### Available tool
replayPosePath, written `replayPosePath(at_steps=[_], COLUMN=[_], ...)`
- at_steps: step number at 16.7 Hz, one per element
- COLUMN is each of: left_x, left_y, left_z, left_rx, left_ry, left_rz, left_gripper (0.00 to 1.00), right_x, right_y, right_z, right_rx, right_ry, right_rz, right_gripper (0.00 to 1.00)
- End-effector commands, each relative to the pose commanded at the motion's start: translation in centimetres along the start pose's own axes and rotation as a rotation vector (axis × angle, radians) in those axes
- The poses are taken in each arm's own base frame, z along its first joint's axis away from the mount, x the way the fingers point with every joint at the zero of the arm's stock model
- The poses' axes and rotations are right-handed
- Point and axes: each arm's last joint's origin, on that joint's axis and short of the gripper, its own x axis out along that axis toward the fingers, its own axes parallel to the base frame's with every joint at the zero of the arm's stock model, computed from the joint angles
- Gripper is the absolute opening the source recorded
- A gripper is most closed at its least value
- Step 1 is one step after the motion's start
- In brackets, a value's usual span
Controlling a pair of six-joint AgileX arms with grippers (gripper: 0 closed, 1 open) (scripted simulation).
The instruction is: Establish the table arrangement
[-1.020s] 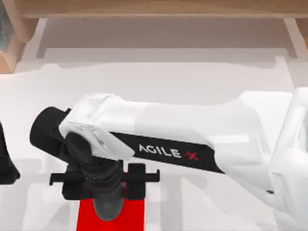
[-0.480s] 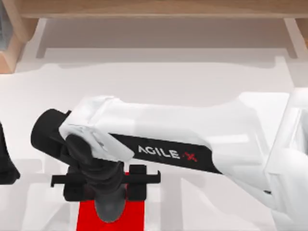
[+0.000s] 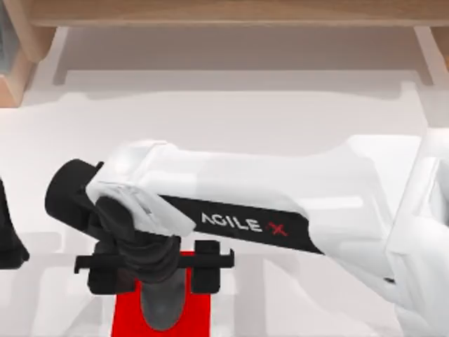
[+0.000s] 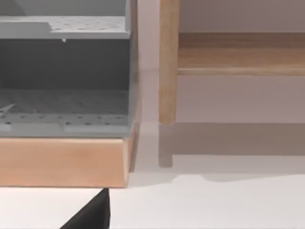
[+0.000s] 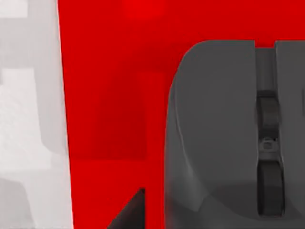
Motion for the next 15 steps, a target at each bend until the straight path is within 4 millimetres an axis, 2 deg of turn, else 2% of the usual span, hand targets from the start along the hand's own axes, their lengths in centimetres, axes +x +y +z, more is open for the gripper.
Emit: replayPosePath(at_steps=[10, 13, 15], left_x=[0.0, 0.0, 0.0], left_y=[0.0, 0.0, 0.0], left_z=[0.0, 0.0, 0.0], left_rx=[0.0, 0.0, 0.0], left_ry=[0.0, 0.0, 0.0], left_rz=[0.0, 0.0, 0.0], left_gripper=[1.0, 1.0, 1.0], right_x=[0.0, -1.1, -1.7], right_y=[0.0, -0.8, -2.2], right_z=[0.0, 1.4, 3.4], right_rx=[0.001, -0.009, -0.03], right_ry=[0.0, -0.014, -0.03], right_rz=[0.001, 0.067, 0.148], right_gripper=[1.0, 1.0, 1.0])
